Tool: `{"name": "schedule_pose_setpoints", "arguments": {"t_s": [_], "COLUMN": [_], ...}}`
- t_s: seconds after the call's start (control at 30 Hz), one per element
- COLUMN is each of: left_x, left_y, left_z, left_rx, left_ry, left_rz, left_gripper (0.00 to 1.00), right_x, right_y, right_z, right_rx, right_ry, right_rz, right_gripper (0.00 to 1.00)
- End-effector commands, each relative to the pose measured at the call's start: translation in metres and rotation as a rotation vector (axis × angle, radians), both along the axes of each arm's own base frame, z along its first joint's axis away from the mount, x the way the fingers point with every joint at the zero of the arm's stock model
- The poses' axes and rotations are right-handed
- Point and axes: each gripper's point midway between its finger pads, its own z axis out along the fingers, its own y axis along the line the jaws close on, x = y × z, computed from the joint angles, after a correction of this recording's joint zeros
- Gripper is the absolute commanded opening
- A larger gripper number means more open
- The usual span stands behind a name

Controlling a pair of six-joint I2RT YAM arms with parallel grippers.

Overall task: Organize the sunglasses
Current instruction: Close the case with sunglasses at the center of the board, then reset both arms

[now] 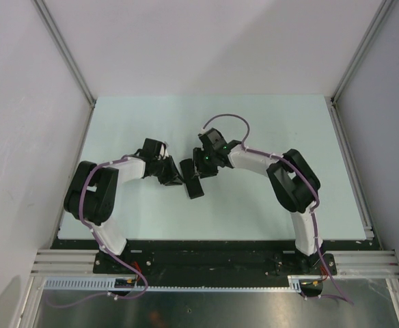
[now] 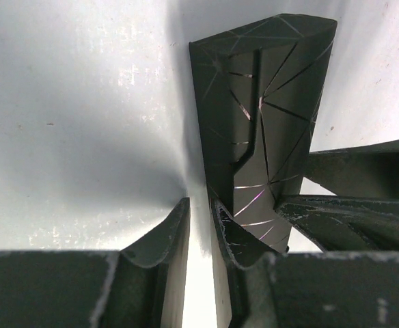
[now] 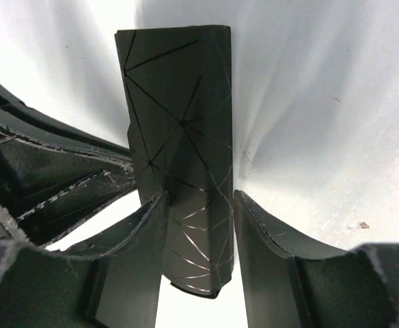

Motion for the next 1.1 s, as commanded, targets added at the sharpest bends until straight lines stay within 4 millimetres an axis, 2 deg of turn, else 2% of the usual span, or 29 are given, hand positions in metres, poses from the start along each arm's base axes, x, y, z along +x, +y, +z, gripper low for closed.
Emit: {"name": "schedule_pose_setpoints", "arguments": {"t_s": [0.0,0.03,0.07,0.1,0.2,0.27,0.4,0.5,0.57,0.63,0.67,0.73,0.77,0.87,0.9,0.97,1.0,1.03,1.07], "left_x": [0.015,0.015,0.016,0.016,0.016,0.018,0.021,0.027,0.028,0.031,0.031,0.031,0.03,0.03,0.027,0.024,0.018,0.016,0.013], "left_y": [-0.011,-0.01,-0.009,-0.008,-0.002,0.004,0.017,0.031,0.038,0.049,0.052,0.06,0.063,0.072,0.076,0.081,0.085,0.089,0.092], "left_z": [0.019,0.018,0.018,0.019,0.02,0.022,0.034,0.049,0.068,0.08,0.095,0.111,0.129,0.157,0.174,0.193,0.212,0.22,0.227], "left_rx": [-0.031,-0.025,-0.022,-0.019,0.013,0.039,0.095,0.159,0.18,0.221,0.223,0.255,0.252,0.296,0.308,0.323,0.332,0.337,0.344], "left_ry": [-0.082,-0.083,-0.087,-0.09,-0.106,-0.128,-0.182,-0.24,-0.298,-0.352,-0.396,-0.454,-0.503,-0.601,-0.648,-0.703,-0.751,-0.77,-0.784], "left_rz": [-0.031,-0.027,-0.025,-0.021,0.005,0.024,0.064,0.109,0.13,0.154,0.165,0.173,0.177,0.158,0.159,0.156,0.154,0.165,0.173], "left_gripper": [0.24,0.24,0.24,0.24,0.24,0.25,0.28,0.33,0.43,0.49,0.55,0.62,0.73,0.91,0.93,1.0,1.0,1.0,1.0], "right_x": [-0.001,-0.004,-0.004,0.002,0.003,0.004,0.013,0.02,0.027,0.031,0.033,0.04,0.042,0.051,0.05,0.059,0.061,0.059,0.062], "right_y": [-0.013,-0.01,-0.015,-0.014,-0.017,-0.014,-0.006,0.003,0.007,0.007,0.007,0.003,0.002,-0.008,-0.013,-0.025,-0.033,-0.045,-0.059], "right_z": [-0.025,-0.024,-0.026,-0.026,-0.026,-0.02,0.008,0.034,0.053,0.065,0.07,0.088,0.096,0.132,0.153,0.175,0.187,0.206,0.219], "right_rx": [-0.243,-0.275,-0.321,-0.357,-0.408,-0.411,-0.367,-0.307,-0.28,-0.275,-0.268,-0.248,-0.235,-0.197,-0.17,-0.134,-0.12,-0.096,-0.086], "right_ry": [-0.072,-0.099,-0.103,-0.133,-0.151,-0.17,-0.232,-0.282,-0.317,-0.339,-0.349,-0.377,-0.39,-0.464,-0.499,-0.539,-0.557,-0.579,-0.6], "right_rz": [0.034,0.066,0.067,0.058,0.067,0.071,0.054,0.049,0.041,0.037,0.034,0.008,-0.002,-0.043,-0.061,-0.108,-0.132,-0.159,-0.196], "right_gripper": [0.47,0.47,0.47,0.47,0.47,0.47,0.51,0.57,0.62,0.66,0.67,0.7,0.71,0.72,0.73,0.76,0.89,0.99,1.0]}}
